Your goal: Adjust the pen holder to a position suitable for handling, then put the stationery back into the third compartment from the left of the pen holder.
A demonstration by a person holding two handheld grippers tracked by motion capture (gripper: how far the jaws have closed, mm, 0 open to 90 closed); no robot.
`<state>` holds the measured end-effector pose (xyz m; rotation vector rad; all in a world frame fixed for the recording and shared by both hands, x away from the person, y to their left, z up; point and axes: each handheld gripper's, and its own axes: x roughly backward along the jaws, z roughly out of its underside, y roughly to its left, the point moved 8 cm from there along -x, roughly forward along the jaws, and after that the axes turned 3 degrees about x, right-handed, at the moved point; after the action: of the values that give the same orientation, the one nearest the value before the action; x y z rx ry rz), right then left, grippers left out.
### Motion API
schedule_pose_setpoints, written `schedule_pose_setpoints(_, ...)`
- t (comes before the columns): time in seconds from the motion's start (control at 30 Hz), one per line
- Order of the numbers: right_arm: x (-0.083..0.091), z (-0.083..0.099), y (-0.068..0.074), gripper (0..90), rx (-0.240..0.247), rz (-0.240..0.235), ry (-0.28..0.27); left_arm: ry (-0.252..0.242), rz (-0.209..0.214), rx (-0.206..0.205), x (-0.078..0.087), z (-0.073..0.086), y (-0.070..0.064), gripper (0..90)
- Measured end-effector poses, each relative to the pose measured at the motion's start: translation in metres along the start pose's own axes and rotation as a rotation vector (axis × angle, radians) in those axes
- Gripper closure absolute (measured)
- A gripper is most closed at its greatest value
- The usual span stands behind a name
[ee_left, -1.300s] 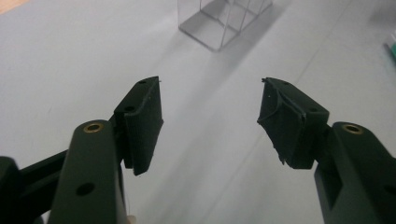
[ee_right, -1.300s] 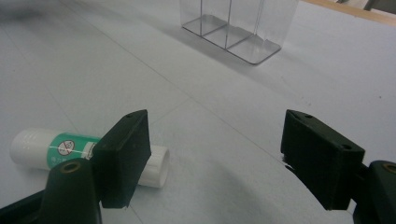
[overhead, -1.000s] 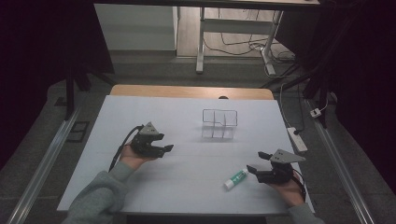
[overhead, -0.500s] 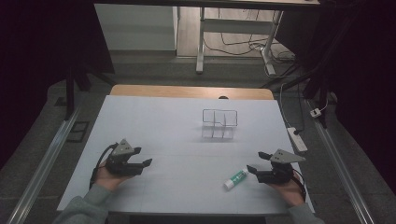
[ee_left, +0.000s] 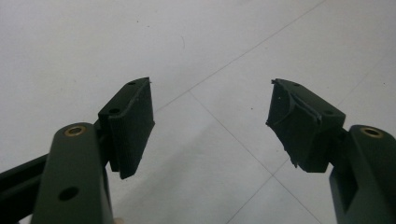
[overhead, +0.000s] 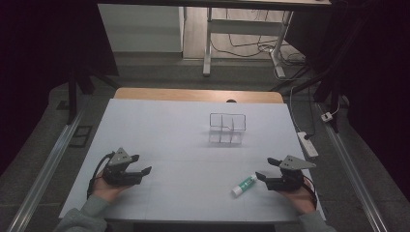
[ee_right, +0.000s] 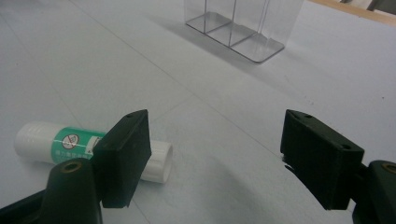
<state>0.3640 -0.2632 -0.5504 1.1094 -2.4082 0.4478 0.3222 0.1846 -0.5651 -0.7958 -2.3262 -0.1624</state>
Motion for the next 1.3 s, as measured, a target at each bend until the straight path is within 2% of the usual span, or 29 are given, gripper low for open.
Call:
schedule_pose_setpoints(0.1,0.000,0.001,0.001,24.3,0.011,0.003,0.023,0.003,-0.001,-0.007,-0.001,0.000,-0.001,30.1)
schedule_pose_setpoints(0.27,0.002,0.000,0.001,25.7,0.007,-0.007,0.015,0.006,0.001,-0.007,-0.002,0.000,-0.002,29.9)
schedule_pose_setpoints(0.33,0.004,-0.003,0.000,26.4,0.025,-0.002,0.023,0.010,0.006,-0.006,-0.002,0.000,-0.002,29.8)
schedule_pose_setpoints(0.4,0.006,-0.009,0.001,27.8,0.055,-0.019,0.045,0.011,0.006,-0.008,-0.003,-0.001,-0.002,29.8)
schedule_pose_setpoints(0.57,0.004,-0.030,0.012,28.2,0.154,-0.111,0.113,0.006,0.009,-0.003,-0.002,-0.002,0.000,29.8)
schedule_pose_setpoints(0.63,0.001,-0.040,0.019,28.4,0.195,-0.153,0.128,0.009,0.007,-0.005,-0.003,-0.002,0.000,29.8)
schedule_pose_setpoints(0.67,0.001,-0.040,0.019,28.4,0.195,-0.153,0.128,0.009,0.008,-0.006,-0.003,-0.002,0.000,29.8)
schedule_pose_setpoints(0.7,-0.003,-0.048,0.022,29.0,0.227,-0.182,0.133,0.011,0.007,-0.009,-0.003,-0.001,0.000,29.8)
schedule_pose_setpoints(0.73,-0.003,-0.048,0.022,29.0,0.227,-0.182,0.133,0.012,0.005,-0.012,-0.004,-0.001,0.001,29.8)
schedule_pose_setpoints(0.77,-0.008,-0.055,0.025,29.4,0.251,-0.220,0.153,0.016,0.005,-0.012,-0.004,0.000,0.001,29.9)
schedule_pose_setpoints(0.83,-0.012,-0.059,0.025,29.6,0.279,-0.241,0.165,0.029,0.001,-0.019,-0.007,0.001,0.001,29.8)
schedule_pose_setpoints(0.9,-0.016,-0.061,0.026,29.1,0.272,-0.289,0.184,0.033,-0.005,-0.031,-0.007,0.001,0.000,29.8)
schedule_pose_setpoints(0.93,-0.016,-0.061,0.026,29.1,0.272,-0.289,0.184,0.029,-0.001,-0.034,-0.007,0.001,-0.001,29.8)
schedule_pose_setpoints(0.97,-0.019,-0.061,0.027,29.0,0.316,-0.297,0.244,0.027,0.000,-0.036,-0.006,0.001,-0.001,29.9)
schedule_pose_setpoints(1.0,-0.019,-0.061,0.027,29.0,0.316,-0.297,0.244,0.025,-0.001,-0.037,-0.006,0.001,-0.002,29.9)
schedule_pose_setpoints(1.03,-0.021,-0.067,0.033,29.3,0.345,-0.346,0.269,0.023,-0.001,-0.034,-0.006,0.001,-0.002,29.9)
schedule_pose_setpoints(1.07,-0.021,-0.067,0.033,29.3,0.345,-0.346,0.269,0.023,-0.001,-0.034,-0.006,0.001,-0.001,29.9)
schedule_pose_setpoints(1.1,-0.023,-0.071,0.038,30.5,0.376,-0.382,0.275,0.025,-0.002,-0.033,-0.006,0.001,-0.001,29.9)
schedule_pose_setpoints(1.13,-0.023,-0.073,0.041,30.5,0.388,-0.406,0.289,0.025,-0.003,-0.033,-0.006,0.001,-0.001,29.9)
schedule_pose_setpoints(1.17,-0.023,-0.073,0.041,30.5,0.388,-0.406,0.289,0.025,-0.002,-0.032,-0.006,0.001,-0.001,29.9)
schedule_pose_setpoints(1.23,-0.030,-0.072,0.048,31.8,0.408,-0.469,0.305,0.026,-0.001,-0.030,-0.006,0.001,-0.001,30.0)
schedule_pose_setpoints(1.3,-0.034,-0.068,0.050,32.0,0.413,-0.496,0.320,0.024,-0.001,-0.031,-0.006,0.001,-0.001,30.0)
